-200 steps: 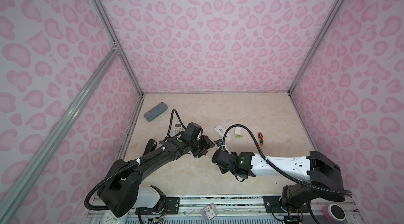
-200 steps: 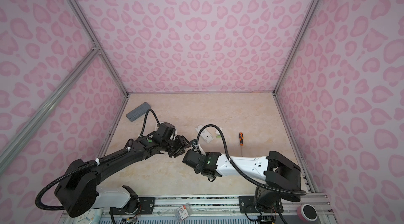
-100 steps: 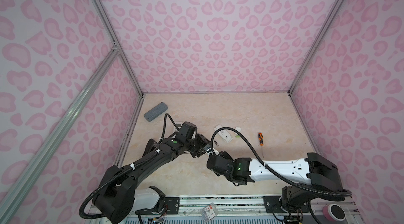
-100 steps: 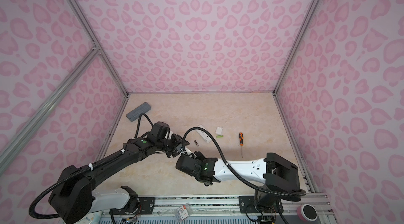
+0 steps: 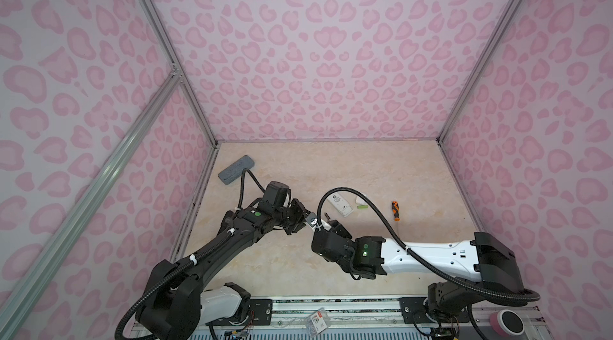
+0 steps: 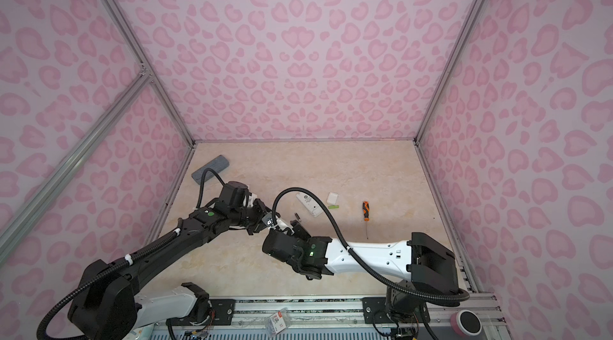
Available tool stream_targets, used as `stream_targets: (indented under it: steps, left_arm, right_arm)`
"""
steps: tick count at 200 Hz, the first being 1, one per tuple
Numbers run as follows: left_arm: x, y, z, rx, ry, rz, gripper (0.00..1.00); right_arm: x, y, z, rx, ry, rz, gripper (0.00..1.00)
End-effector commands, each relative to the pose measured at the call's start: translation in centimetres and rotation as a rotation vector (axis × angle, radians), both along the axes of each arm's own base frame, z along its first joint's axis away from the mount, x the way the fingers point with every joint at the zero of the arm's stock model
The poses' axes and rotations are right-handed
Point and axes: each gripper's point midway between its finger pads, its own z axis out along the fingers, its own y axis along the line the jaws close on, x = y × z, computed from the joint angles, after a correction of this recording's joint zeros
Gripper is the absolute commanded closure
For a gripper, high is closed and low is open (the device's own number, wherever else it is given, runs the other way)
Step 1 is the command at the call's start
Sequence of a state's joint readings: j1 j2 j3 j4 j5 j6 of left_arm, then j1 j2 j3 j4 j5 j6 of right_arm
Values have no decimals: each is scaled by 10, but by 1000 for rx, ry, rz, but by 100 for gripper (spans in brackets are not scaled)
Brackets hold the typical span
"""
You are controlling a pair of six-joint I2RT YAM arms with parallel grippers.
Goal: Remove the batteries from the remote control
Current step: 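Lift the second remote with the right gripper toward the left gripper, then grasp the remote's far end with the left gripper while the right gripper holds it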
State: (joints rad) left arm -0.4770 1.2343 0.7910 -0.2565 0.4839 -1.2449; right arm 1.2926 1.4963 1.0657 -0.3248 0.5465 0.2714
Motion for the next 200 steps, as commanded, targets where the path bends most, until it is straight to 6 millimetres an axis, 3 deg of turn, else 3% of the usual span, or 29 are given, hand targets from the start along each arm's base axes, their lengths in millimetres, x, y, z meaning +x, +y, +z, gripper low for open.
stream_targets:
  steps: [1, 51, 94, 150, 200]
  left_arm:
    - [16, 10, 20, 55, -182, -49, 96]
    - [51, 33, 64, 103, -468, -25, 96]
    - [55, 15, 75, -51, -578, -51, 96]
    - [63, 2, 74, -201, -592, -16, 96]
    - [62, -3, 76, -283, -592, -11, 96]
  right_arm:
    - [6, -10, 8, 52, 63, -60, 39]
    - [51, -32, 21, 480, 358, -182, 40]
    - [76, -50, 23, 806, 491, -253, 36]
    - [84, -50, 8, 982, 616, -288, 33]
    - [93, -47, 2, 1029, 655, -299, 37]
